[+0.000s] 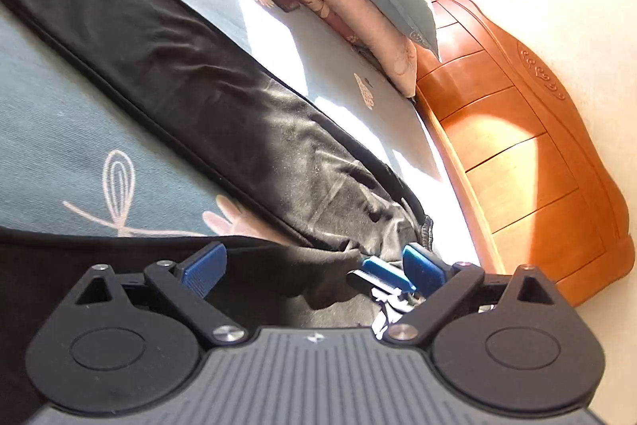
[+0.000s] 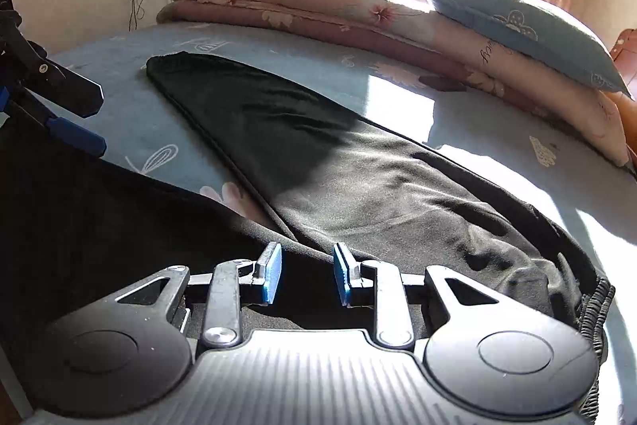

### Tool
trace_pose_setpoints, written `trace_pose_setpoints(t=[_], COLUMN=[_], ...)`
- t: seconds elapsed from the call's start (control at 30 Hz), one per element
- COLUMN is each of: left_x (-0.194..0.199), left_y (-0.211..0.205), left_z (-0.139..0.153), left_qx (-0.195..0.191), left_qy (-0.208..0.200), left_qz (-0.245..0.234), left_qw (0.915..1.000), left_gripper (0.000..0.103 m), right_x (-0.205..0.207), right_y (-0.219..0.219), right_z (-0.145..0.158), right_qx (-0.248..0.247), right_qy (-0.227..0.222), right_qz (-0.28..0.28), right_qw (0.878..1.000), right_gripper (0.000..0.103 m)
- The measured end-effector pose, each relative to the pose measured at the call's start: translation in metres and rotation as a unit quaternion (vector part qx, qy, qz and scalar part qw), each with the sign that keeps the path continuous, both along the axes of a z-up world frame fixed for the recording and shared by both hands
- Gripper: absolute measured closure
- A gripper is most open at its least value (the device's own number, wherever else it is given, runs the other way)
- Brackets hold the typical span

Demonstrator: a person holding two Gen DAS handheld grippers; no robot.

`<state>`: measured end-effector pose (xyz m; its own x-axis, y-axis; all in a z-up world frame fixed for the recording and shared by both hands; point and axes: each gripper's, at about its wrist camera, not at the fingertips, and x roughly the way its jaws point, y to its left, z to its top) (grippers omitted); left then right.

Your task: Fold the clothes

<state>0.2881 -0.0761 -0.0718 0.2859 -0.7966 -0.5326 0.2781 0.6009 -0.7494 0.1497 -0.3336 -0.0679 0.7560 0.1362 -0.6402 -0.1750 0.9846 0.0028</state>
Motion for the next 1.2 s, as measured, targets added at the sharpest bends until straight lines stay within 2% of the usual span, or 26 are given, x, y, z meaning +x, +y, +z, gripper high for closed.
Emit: trace_pose_setpoints(t=[0.1,0.2,0.37,0.47,0.57,0.63,0.77,0.83,0.97,1.07,1.2], left_x=[0.033,0.047,0.057,0.060,0.061,0.064,0.067,0.067,0.061,0.063,0.071], left_y=[-0.029,-0.052,-0.079,-0.091,-0.100,-0.102,-0.095,-0.104,-0.128,-0.139,-0.134], left_z=[-0.029,-0.053,-0.068,-0.070,-0.070,-0.068,-0.060,-0.067,-0.075,-0.068,-0.058], left_qx=[-0.008,0.012,0.001,-0.012,-0.027,-0.058,-0.121,-0.109,-0.083,-0.099,-0.152], left_qy=[0.070,0.101,0.087,0.070,0.064,0.064,0.037,0.054,0.059,0.058,0.053], left_qz=[-0.005,-0.003,0.000,0.012,0.022,0.018,0.037,0.019,-0.029,-0.049,-0.023], left_qw=[0.9975,0.9948,0.9962,0.9974,0.9973,0.9961,0.9912,0.9924,0.9944,0.9922,0.9867], left_gripper=[0.008,0.008,0.008,0.005,0.005,0.006,0.005,0.005,0.005,0.006,0.005], right_x=[0.007,-0.006,-0.020,-0.026,-0.026,-0.027,-0.028,-0.029,-0.029,-0.030,-0.030], right_y=[0.009,0.024,0.046,0.052,0.054,0.054,0.055,0.054,0.054,0.055,0.053], right_z=[-0.020,-0.030,-0.034,-0.037,-0.044,-0.044,-0.045,-0.045,-0.045,-0.044,-0.044], right_qx=[0.031,0.026,0.019,0.013,-0.008,-0.004,-0.005,-0.003,-0.002,-0.003,-0.003], right_qy=[0.003,-0.017,-0.029,-0.032,-0.026,-0.026,-0.028,-0.028,-0.029,-0.029,-0.030], right_qz=[-0.017,-0.004,0.042,0.066,0.060,0.058,0.059,0.058,0.057,0.056,0.051], right_qw=[0.999,1.000,0.999,0.997,0.998,0.998,0.998,0.998,0.998,0.998,0.998], right_gripper=[0.069,0.057,0.055,0.048,0.047,0.046,0.043,0.043,0.043,0.043,0.043])
